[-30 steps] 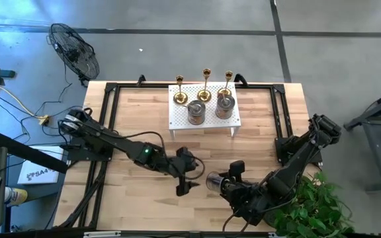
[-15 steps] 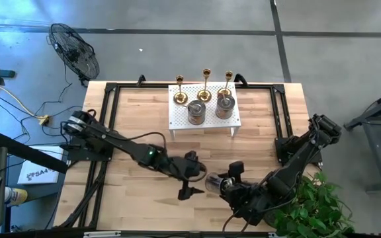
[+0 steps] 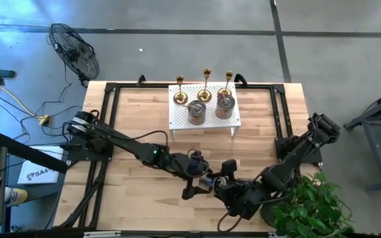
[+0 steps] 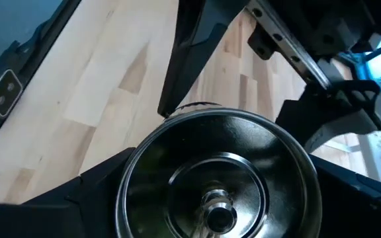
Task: Pick & Place candle stick holders
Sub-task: Put the silver candle on the shelf aligned with the gold candle holder
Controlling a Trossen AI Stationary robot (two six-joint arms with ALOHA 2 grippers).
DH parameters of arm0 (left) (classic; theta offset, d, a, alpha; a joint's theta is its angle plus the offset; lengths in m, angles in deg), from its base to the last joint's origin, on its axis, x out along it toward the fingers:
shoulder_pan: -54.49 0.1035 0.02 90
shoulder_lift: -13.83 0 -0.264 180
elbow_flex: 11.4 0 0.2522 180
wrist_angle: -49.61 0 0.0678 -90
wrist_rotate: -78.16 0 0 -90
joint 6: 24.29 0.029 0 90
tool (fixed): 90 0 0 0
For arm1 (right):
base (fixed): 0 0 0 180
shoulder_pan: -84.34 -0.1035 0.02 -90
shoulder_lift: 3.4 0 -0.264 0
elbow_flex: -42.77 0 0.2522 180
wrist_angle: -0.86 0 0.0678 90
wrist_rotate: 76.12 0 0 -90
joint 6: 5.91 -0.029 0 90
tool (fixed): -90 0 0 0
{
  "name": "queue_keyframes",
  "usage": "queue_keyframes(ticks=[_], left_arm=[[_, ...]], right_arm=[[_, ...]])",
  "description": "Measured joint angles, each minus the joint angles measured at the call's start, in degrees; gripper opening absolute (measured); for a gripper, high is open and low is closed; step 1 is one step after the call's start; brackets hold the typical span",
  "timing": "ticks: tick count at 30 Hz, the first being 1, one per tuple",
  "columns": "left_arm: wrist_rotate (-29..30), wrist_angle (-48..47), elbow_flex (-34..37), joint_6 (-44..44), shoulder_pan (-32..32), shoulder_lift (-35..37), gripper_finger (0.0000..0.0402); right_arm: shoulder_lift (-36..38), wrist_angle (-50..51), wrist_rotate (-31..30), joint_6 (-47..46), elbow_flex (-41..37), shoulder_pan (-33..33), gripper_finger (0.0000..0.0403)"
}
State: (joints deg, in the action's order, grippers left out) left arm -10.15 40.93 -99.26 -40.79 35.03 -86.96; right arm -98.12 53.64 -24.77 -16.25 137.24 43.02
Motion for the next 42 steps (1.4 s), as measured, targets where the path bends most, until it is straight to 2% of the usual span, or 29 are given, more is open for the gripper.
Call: queue_keyframes(ticks=[5, 11, 29, 36, 42], left_arm=[[-1.55, 0.38, 0.00, 0.21, -0.02, -0.95, 0.0400], [-3.98, 5.41, 0.09, -0.27, -0.02, -3.12, 0.0400], [-3.88, 8.36, 0.11, -0.44, -0.09, -3.37, 0.0400], [0.78, 8.16, 0.11, -1.38, -0.24, -3.37, 0.0398], [2.65, 8.24, 0.11, -2.84, -0.26, -3.38, 0.0366]], right_arm=[[-0.09, -0.62, 1.83, 1.23, 0.00, 1.30, 0.0348], [-0.08, -3.48, 5.49, 3.85, -0.04, 2.35, 0.0348], [0.00, -5.52, 6.27, 6.74, -0.02, 4.11, 0.0348], [0.00, -5.43, 6.24, 8.07, -0.02, 4.39, 0.0348], [0.02, -5.32, 6.49, 7.79, -0.02, 4.67, 0.0348]])
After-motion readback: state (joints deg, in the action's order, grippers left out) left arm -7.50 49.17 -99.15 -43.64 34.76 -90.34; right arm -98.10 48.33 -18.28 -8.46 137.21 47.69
